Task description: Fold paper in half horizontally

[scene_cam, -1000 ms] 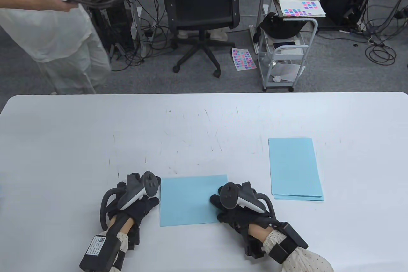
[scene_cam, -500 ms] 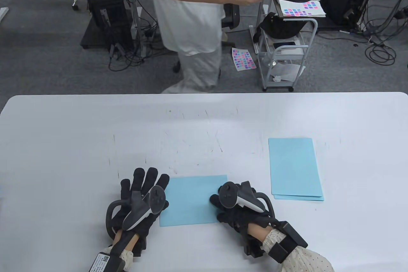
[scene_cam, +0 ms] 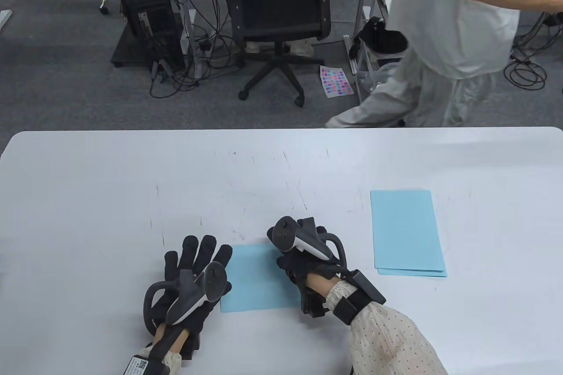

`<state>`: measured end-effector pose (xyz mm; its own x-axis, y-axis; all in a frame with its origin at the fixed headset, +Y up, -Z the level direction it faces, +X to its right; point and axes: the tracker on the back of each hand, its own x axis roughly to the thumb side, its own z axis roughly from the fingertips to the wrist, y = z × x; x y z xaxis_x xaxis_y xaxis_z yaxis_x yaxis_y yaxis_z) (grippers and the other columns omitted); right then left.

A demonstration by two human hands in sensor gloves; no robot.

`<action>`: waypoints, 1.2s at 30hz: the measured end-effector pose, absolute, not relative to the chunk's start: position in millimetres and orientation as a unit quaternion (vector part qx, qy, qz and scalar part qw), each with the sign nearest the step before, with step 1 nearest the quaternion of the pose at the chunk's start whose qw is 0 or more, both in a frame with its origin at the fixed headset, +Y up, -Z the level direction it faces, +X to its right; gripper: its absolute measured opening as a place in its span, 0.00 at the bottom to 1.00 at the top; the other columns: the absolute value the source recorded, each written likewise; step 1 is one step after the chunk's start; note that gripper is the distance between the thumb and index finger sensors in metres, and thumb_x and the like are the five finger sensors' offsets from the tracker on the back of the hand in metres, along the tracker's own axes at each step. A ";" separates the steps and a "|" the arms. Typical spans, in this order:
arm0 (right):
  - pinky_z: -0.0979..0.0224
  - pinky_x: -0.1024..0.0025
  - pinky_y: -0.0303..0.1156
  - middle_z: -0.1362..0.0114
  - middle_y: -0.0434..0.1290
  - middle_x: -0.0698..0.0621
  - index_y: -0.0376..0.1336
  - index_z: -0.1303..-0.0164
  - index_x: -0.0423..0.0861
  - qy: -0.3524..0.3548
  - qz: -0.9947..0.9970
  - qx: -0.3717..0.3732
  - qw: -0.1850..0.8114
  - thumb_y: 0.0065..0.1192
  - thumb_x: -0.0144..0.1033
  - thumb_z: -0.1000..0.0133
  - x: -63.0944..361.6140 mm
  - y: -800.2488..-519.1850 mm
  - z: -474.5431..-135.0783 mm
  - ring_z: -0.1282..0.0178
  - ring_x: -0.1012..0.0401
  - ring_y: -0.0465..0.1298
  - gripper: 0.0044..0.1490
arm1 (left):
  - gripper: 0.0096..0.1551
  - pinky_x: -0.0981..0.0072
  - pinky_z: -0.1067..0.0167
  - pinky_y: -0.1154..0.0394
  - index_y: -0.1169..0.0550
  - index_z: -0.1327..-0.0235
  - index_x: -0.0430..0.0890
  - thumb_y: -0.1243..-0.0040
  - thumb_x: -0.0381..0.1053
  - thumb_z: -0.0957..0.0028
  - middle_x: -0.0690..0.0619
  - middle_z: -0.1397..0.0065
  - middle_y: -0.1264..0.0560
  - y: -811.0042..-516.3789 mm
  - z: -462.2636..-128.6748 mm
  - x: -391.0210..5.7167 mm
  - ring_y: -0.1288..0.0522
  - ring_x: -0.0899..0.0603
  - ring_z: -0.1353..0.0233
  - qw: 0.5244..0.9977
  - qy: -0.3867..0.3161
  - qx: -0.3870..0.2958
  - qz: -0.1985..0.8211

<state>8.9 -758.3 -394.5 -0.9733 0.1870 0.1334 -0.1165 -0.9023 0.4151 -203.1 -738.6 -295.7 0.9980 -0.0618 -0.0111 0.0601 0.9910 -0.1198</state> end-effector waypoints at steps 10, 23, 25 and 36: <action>0.21 0.33 0.30 0.18 0.50 0.52 0.42 0.20 0.54 0.247 0.964 0.095 0.008 0.66 0.35 0.48 -11.9 -765.3 -412.5 0.14 0.47 0.37 0.51 | 0.46 0.41 0.15 0.57 0.54 0.30 0.80 0.50 0.71 0.62 0.71 0.15 0.61 -739.5 -296.2 -201.5 0.64 0.49 0.12 0.998 -0.004 -0.061 -0.029; 0.20 0.34 0.32 0.31 0.55 0.54 0.54 0.33 0.57 0.250 0.966 0.064 0.004 0.71 0.41 0.52 -5.2 -764.3 -422.5 0.17 0.47 0.42 0.39 | 0.46 0.41 0.15 0.57 0.54 0.30 0.80 0.50 0.71 0.62 0.71 0.14 0.61 -739.0 -296.0 -205.3 0.64 0.49 0.12 0.998 -0.002 -0.058 -0.021; 0.20 0.34 0.33 0.31 0.55 0.55 0.54 0.37 0.60 0.248 0.967 0.058 0.006 0.70 0.42 0.52 -1.5 -764.4 -422.1 0.17 0.48 0.43 0.36 | 0.46 0.41 0.15 0.57 0.54 0.30 0.80 0.50 0.71 0.62 0.71 0.14 0.61 -739.4 -295.8 -205.9 0.63 0.49 0.12 0.998 -0.002 -0.059 -0.022; 0.19 0.39 0.45 0.43 0.74 0.56 0.63 0.38 0.55 0.205 0.972 0.016 0.116 0.59 0.37 0.48 39.5 -733.5 -419.2 0.21 0.50 0.61 0.26 | 0.46 0.41 0.15 0.56 0.53 0.30 0.80 0.49 0.70 0.63 0.71 0.14 0.61 -739.2 -295.3 -207.3 0.63 0.49 0.12 0.998 -0.002 -0.064 -0.019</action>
<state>39.5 -733.5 -419.2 -0.9726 0.2320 -0.0155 -0.2185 -0.8892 0.4020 -207.3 -739.2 -295.3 0.9993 -0.0379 0.0060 0.0383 0.9912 -0.1269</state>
